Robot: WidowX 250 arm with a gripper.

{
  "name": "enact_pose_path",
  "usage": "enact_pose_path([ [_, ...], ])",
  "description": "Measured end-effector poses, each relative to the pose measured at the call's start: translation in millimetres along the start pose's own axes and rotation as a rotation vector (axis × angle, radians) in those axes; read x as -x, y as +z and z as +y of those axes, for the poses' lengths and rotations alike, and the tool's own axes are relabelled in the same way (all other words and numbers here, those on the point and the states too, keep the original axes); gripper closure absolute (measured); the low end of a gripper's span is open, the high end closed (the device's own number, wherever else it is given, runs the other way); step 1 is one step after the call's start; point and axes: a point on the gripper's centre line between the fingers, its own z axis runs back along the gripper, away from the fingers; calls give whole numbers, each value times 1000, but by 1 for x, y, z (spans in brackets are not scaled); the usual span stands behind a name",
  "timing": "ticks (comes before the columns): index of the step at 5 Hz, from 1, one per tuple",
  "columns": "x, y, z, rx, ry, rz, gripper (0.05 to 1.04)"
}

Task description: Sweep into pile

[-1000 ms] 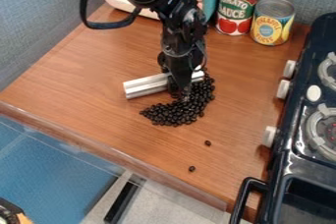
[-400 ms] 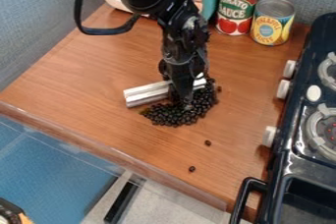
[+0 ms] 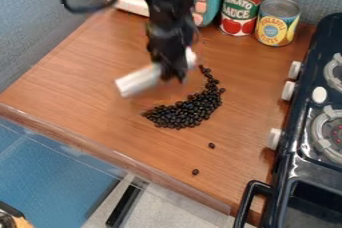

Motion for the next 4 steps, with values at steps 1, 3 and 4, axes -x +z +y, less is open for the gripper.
enact_pose_path([
  [1,-2,10,16,-2,33,-19,698],
  [3,-21,-22,38,-113,25,28,698],
  [4,-38,-47,35,-141,-19,52,698],
])
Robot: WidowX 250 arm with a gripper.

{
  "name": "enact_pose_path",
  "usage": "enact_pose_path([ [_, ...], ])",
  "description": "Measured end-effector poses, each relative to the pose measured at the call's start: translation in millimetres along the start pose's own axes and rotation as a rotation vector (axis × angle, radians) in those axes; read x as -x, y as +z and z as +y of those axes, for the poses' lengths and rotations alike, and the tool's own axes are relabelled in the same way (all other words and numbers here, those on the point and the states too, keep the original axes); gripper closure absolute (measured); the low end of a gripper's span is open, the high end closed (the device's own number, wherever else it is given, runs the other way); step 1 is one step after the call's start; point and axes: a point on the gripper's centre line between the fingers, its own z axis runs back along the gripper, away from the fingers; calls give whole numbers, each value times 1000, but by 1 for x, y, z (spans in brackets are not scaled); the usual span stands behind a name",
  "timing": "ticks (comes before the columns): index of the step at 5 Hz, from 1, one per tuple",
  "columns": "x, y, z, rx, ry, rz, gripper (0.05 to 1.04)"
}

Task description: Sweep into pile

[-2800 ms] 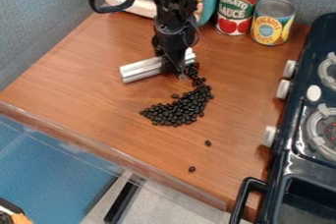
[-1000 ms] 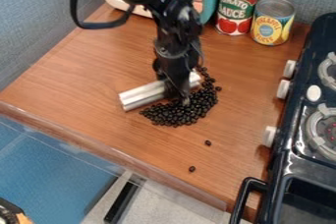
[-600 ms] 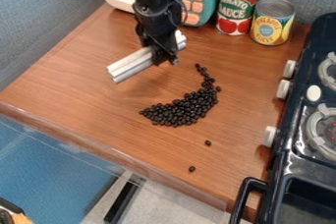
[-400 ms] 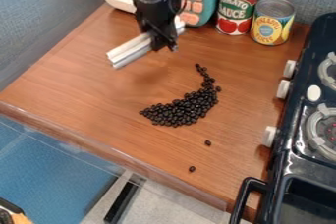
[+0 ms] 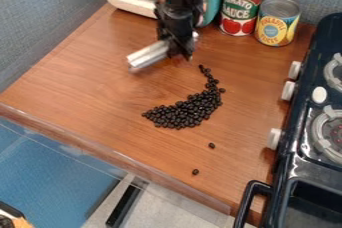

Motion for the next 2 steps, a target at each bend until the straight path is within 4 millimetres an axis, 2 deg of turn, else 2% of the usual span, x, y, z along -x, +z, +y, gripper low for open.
enact_pose_path([
  [2,-25,-15,8,24,-17,-30,699],
])
